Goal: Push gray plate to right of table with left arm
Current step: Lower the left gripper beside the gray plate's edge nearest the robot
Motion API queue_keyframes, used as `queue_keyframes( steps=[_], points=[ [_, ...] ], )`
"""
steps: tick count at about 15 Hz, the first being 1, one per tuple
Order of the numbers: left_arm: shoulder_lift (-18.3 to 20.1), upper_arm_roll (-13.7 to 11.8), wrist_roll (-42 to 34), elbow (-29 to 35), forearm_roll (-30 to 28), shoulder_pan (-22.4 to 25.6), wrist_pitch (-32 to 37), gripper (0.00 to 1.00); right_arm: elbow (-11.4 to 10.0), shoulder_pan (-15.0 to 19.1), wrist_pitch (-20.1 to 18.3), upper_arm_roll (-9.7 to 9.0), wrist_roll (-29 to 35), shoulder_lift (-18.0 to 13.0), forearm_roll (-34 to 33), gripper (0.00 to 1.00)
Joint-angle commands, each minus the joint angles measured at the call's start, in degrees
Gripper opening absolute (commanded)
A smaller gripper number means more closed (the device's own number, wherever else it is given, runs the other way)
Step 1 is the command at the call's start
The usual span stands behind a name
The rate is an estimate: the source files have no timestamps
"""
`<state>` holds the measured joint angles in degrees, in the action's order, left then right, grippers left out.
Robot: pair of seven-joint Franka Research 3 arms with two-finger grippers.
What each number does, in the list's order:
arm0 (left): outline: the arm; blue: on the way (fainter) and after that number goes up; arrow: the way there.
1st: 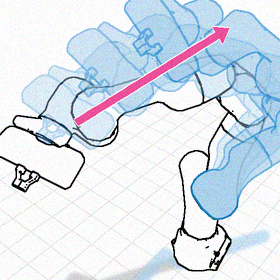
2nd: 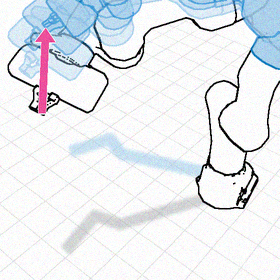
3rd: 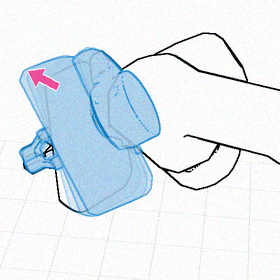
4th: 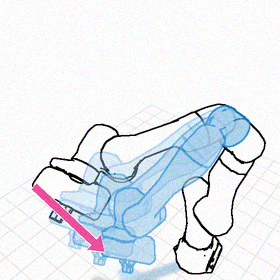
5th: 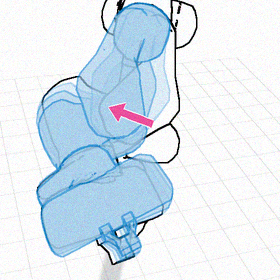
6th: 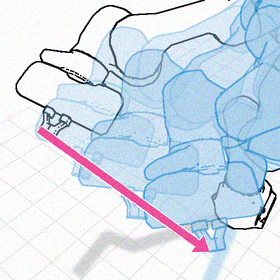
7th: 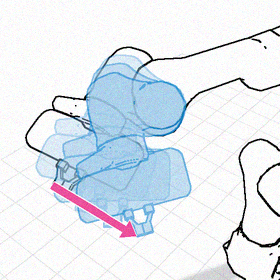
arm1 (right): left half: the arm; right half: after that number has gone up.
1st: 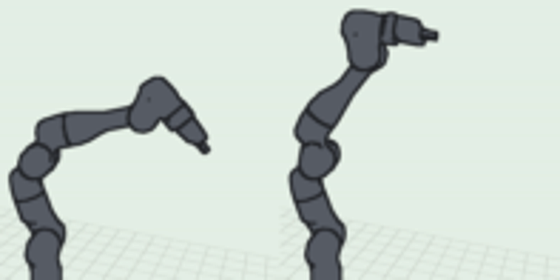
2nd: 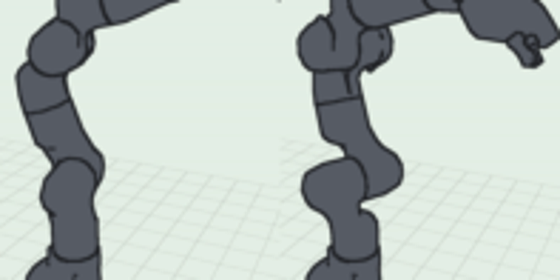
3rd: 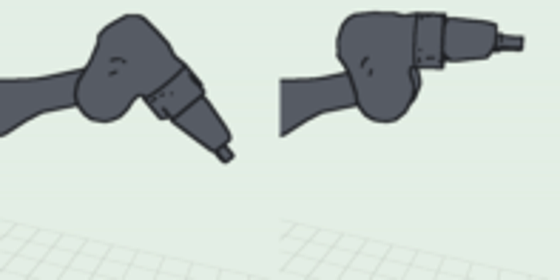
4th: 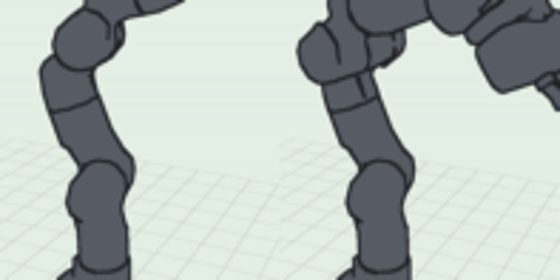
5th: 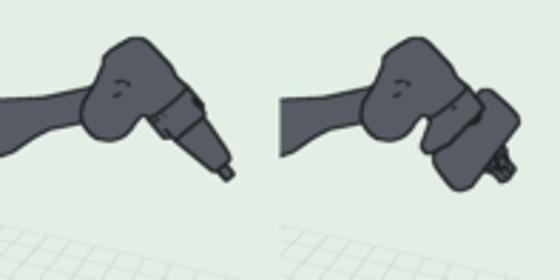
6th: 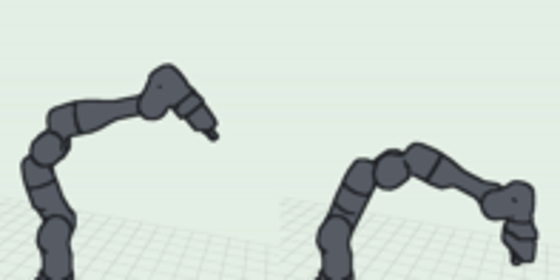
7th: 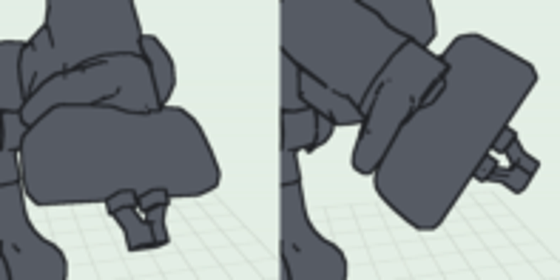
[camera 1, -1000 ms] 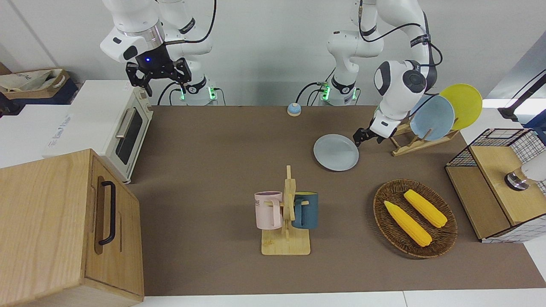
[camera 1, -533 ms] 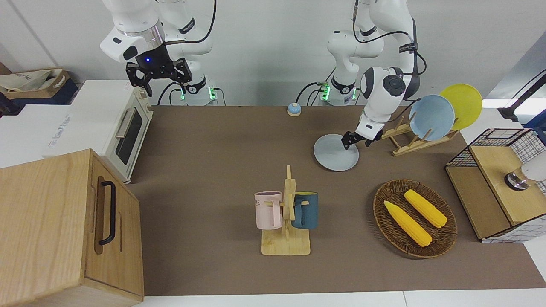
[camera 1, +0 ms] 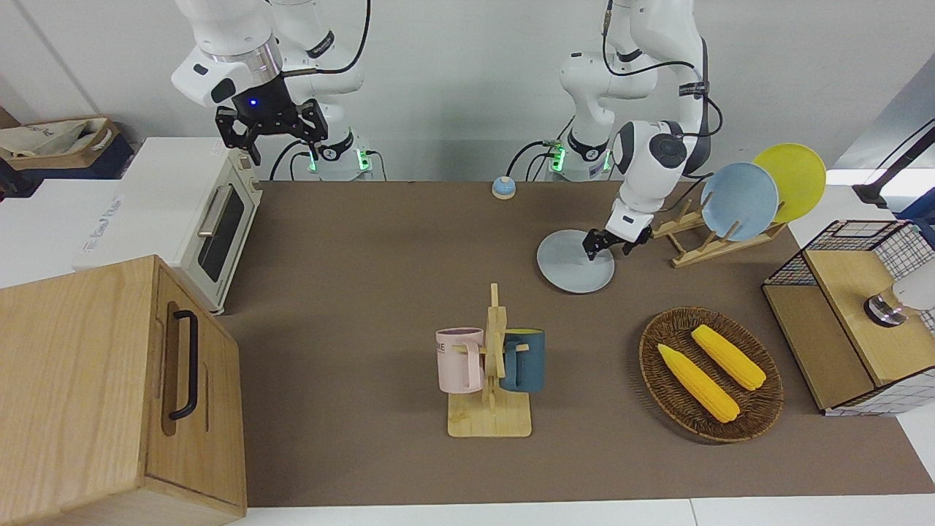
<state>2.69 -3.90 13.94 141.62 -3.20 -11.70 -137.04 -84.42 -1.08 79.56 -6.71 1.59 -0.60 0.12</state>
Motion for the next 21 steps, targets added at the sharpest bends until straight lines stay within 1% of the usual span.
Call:
queue_keyframes(
  steps=[1, 3, 5, 9, 11, 17, 21],
  points=[
    [-0.41, -0.4, 0.74, 1.64, -0.58, -0.87, -2.88, 0.93, 0.22, 1.17, -0.72, -0.85, 0.08, -0.36, 0.59, 0.983],
    [-0.76, -0.4, 0.74, 1.73, -0.58, -0.96, -2.88, 0.8, 0.22, 1.17, -0.72, -0.76, 0.08, -0.36, 0.59, 0.983],
    [-0.76, -0.4, 0.83, 1.64, -0.58, -1.05, -2.88, 0.64, 0.22, 1.17, -0.72, -0.85, 0.08, -0.36, 0.59, 0.983],
    [-0.85, -0.4, 2.14, 1.64, -0.58, -1.4, -2.88, 0.19, 0.22, 1.17, -0.72, -0.85, -0.01, -0.36, 0.59, 0.983],
    [-0.85, -0.4, 2.15, 1.64, -0.58, -1.66, -2.88, 0.0, 0.22, 1.17, -0.72, -0.85, -0.01, -0.36, 0.59, 0.983],
    [-1.29, -0.4, 2.58, 1.64, -0.58, -2.01, -2.88, 0.0, 0.22, 1.17, -0.72, -0.85, 0.08, -0.36, 0.59, 0.983],
    [-2.16, -0.4, 7.76, 1.46, -0.58, -4.73, -3.41, 0.0, 0.22, 1.17, -0.72, -0.85, -0.01, -0.36, 0.59, 0.983]
  ],
)
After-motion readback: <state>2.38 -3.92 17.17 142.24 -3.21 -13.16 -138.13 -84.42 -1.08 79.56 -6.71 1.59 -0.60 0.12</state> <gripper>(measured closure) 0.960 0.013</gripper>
